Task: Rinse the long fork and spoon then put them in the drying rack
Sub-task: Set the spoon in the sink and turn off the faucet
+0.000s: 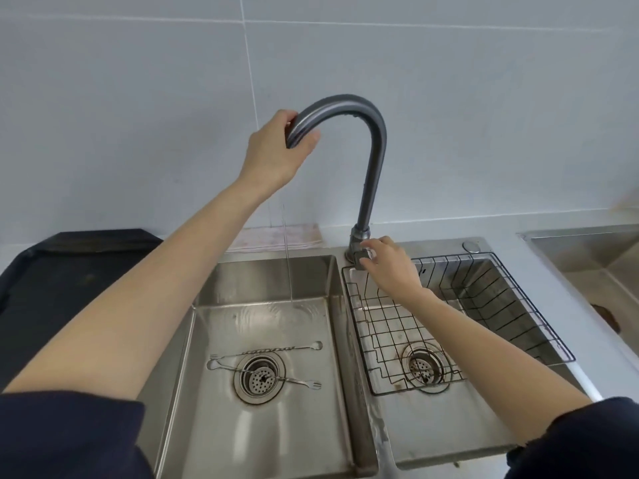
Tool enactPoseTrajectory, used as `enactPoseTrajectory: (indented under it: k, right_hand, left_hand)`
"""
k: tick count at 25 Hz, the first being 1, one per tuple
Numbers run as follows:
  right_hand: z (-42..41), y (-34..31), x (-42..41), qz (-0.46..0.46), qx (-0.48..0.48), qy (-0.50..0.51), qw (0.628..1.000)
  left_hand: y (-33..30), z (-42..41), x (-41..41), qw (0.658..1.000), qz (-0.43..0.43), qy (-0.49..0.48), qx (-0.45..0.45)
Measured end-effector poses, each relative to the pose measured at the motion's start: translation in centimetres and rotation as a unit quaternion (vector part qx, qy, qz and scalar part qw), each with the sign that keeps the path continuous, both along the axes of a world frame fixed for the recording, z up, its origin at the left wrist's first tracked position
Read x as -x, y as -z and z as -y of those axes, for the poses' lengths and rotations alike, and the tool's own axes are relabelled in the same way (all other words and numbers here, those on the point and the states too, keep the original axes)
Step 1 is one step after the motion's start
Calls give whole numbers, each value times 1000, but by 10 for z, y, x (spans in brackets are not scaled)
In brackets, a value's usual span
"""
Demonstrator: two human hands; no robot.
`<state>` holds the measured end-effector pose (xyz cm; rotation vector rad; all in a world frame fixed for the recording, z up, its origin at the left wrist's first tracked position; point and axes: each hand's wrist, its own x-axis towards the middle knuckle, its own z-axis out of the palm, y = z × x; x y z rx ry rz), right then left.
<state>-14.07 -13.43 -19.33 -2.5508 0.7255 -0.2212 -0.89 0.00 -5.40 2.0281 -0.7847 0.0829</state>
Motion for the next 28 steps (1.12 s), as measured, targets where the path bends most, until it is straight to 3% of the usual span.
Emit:
enactPoseTrajectory:
  k: [3, 11, 22, 28]
  right_hand:
    - [2, 8, -7, -10, -8, 0, 1000]
    - [22, 7, -26, 34, -44, 22, 998]
    - [25, 6, -36, 47, -61, 44, 996]
    - [10, -8, -35, 118, -13, -1, 993]
  left_hand:
    - [13, 5, -5, 998, -23, 12, 59]
    - [28, 7, -12, 996, 9, 28, 85]
    - [32, 4, -14, 995, -1, 37, 96]
    - [33, -19, -19, 993, -36, 93, 64]
